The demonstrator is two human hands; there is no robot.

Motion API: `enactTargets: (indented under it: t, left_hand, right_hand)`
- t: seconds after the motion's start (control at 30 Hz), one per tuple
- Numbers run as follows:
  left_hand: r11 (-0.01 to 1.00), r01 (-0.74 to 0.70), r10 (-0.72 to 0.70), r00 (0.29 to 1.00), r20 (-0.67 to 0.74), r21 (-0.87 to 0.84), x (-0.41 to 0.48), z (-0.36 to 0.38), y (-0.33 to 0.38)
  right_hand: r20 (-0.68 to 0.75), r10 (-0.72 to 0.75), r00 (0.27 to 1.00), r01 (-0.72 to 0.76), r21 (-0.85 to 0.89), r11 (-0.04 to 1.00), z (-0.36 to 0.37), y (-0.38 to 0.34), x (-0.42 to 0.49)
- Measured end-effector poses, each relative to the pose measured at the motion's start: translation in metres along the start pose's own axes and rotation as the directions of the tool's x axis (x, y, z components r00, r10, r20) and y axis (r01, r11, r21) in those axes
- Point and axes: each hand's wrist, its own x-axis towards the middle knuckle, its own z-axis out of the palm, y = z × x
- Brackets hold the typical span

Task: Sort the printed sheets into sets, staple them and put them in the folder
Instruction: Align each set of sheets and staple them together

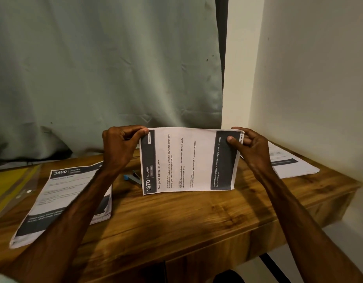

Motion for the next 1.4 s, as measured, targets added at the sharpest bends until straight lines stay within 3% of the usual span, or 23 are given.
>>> enactTargets:
  t: [0.2, 0.33, 0.43, 0.53, 0.87, 1.03, 1.4]
  left_hand:
    - [1.000, 0.008, -0.008, 1.000, -0.002, -0.026, 0.005, -0.004, -0.001]
    - [0.988, 0.132, -0.134, 0.991, -0.014, -0.083, 0.019, -0.006, -0.003]
    - [0.915, 0.319, -0.315, 0.947, 0.058, -0.246, 0.024, -0.005, -0.003]
    - [0.849, 0.445, -0.420, 0.896, 0.145, -0.285, 0.020, -0.004, -0.010]
    - [0.720, 0.657, -0.536, 0.730, 0.424, -0.221, -0.018, -0.001, -0.022]
    - [0.712, 0.683, -0.538, 0.680, 0.499, -0.162, -0.021, -0.002, -0.034]
    - [0.685, 0.687, -0.574, 0.714, 0.402, -0.243, -0.042, 0.021, -0.041]
  right_hand:
    - [0.054, -0.046, 0.997, 0.050, -0.070, 0.996, -0.001, -0.004, -0.004]
    - [0.029, -0.060, 0.998, 0.060, -0.002, 0.998, 0.000, -0.013, 0.003]
    - [0.030, 0.016, 0.999, -0.019, 0.083, 0.996, 0.005, -0.020, 0.006]
    - [0.022, 0.115, 0.993, -0.117, 0.134, 0.984, 0.009, -0.024, 0.003]
    - [0.067, 0.394, 0.917, -0.399, 0.212, 0.892, 0.017, -0.010, -0.019]
    - [0.075, 0.461, 0.884, -0.467, 0.165, 0.869, 0.021, -0.004, -0.015]
    - [0.119, 0.635, 0.763, -0.637, 0.302, 0.709, 0.024, 0.003, -0.022]
